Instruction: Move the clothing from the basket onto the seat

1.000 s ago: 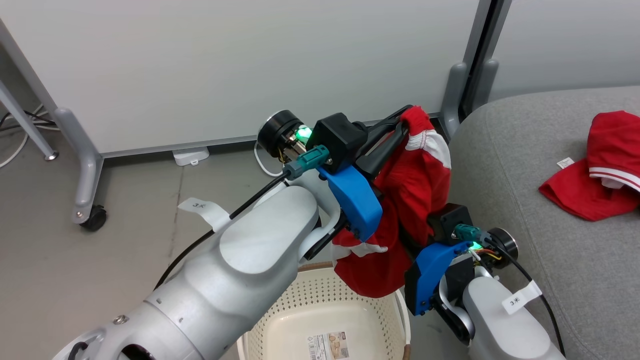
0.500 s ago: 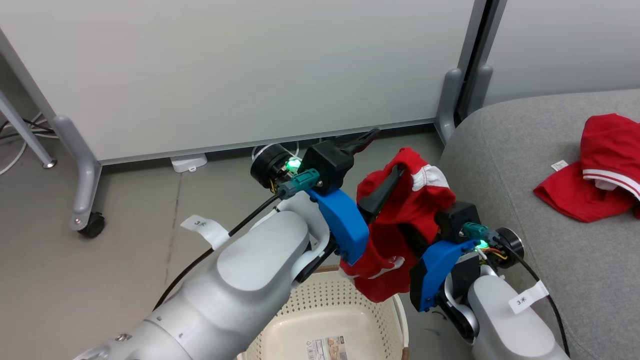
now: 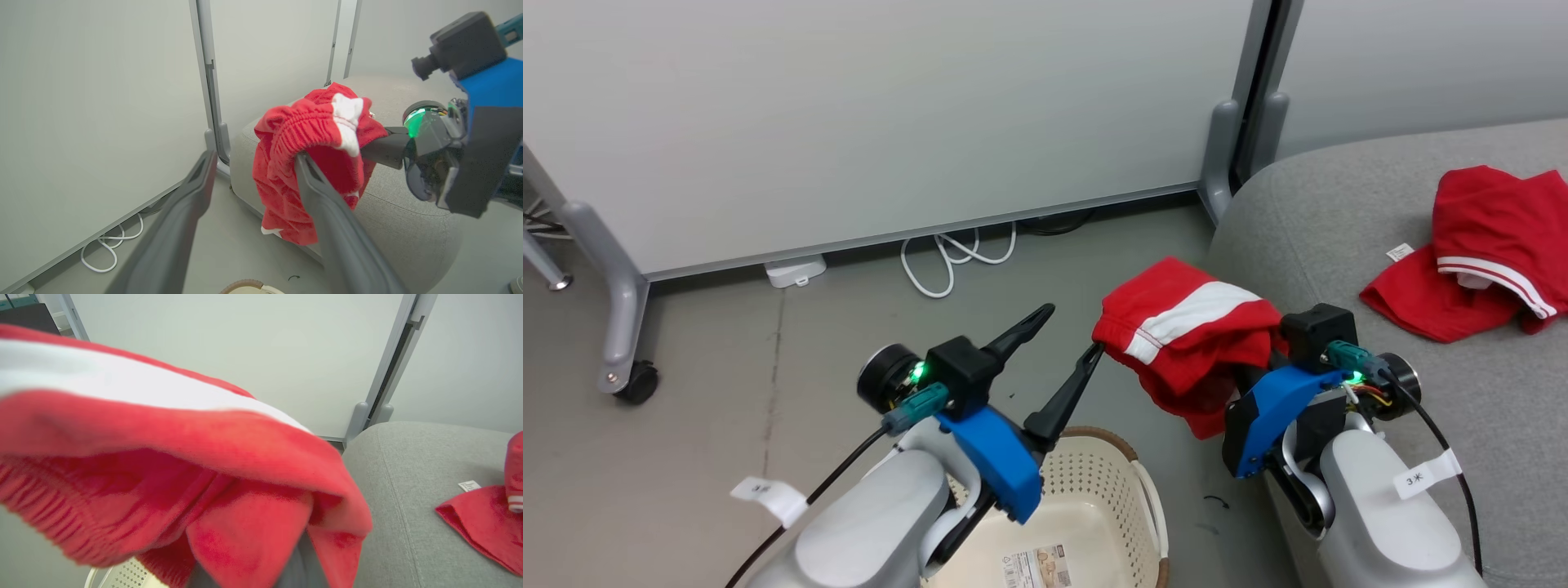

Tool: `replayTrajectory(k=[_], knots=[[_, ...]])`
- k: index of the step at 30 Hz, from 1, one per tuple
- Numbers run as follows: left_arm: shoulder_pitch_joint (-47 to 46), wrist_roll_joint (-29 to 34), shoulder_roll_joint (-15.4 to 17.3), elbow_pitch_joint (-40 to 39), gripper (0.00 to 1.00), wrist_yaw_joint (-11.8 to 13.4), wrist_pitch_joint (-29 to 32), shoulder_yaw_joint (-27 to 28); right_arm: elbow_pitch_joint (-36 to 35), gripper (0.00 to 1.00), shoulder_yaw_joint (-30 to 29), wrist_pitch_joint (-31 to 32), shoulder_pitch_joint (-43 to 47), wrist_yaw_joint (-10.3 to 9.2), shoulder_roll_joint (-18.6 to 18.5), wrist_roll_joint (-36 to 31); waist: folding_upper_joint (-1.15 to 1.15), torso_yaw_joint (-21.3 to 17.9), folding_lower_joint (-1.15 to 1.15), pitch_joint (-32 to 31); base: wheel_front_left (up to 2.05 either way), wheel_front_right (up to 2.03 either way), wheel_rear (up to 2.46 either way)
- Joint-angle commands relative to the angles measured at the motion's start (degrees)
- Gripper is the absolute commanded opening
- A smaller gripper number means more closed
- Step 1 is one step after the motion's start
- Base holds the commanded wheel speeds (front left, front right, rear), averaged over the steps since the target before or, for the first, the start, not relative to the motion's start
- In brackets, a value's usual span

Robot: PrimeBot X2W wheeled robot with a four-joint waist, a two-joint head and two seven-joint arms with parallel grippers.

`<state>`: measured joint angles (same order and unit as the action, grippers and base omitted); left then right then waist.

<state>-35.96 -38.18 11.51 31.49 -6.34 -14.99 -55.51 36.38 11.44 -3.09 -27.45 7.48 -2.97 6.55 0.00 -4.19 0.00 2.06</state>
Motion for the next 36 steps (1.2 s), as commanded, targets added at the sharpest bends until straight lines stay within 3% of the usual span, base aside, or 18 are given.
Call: replayTrajectory(k=[1,7,14,22,36], knots=[[1.8,0.8,1.2,-1.4,1.00,0.3,-0.3,1.2,-0.6,0.00,-0.5,0.0,-0.1,0.02,-0.2,-0.3,0.00,-0.8,0.00,0.1,0.00,0.00,0.00],[9.9,3.7,4.7,-8.2,1.00,1.4,-0.3,7.1,-2.7,0.00,-1.4,0.7,0.5,0.03,-0.2,-0.9,0.00,-3.8,0.00,0.8,0.00,0.00,0.00],[19.6,7.1,6.2,-15.2,1.00,3.4,-0.3,17.3,-4.5,0.00,-1.0,1.4,0.8,0.03,-0.1,-1.0,0.00,-8.8,0.00,1.7,0.00,0.00,0.00],[28.1,10.3,4.1,-19.4,1.00,3.4,-0.3,28.6,-6.0,0.00,-0.5,2.1,1.2,0.03,-0.2,-0.6,0.00,-15.7,0.00,2.6,0.00,0.00,0.00],[29.5,16.0,1.6,-19.6,1.00,0.4,-0.3,35.4,-7.5,0.00,-1.4,1.5,2.3,0.03,0.0,0.3,0.00,-25.7,0.00,5.1,0.00,0.00,0.00]])
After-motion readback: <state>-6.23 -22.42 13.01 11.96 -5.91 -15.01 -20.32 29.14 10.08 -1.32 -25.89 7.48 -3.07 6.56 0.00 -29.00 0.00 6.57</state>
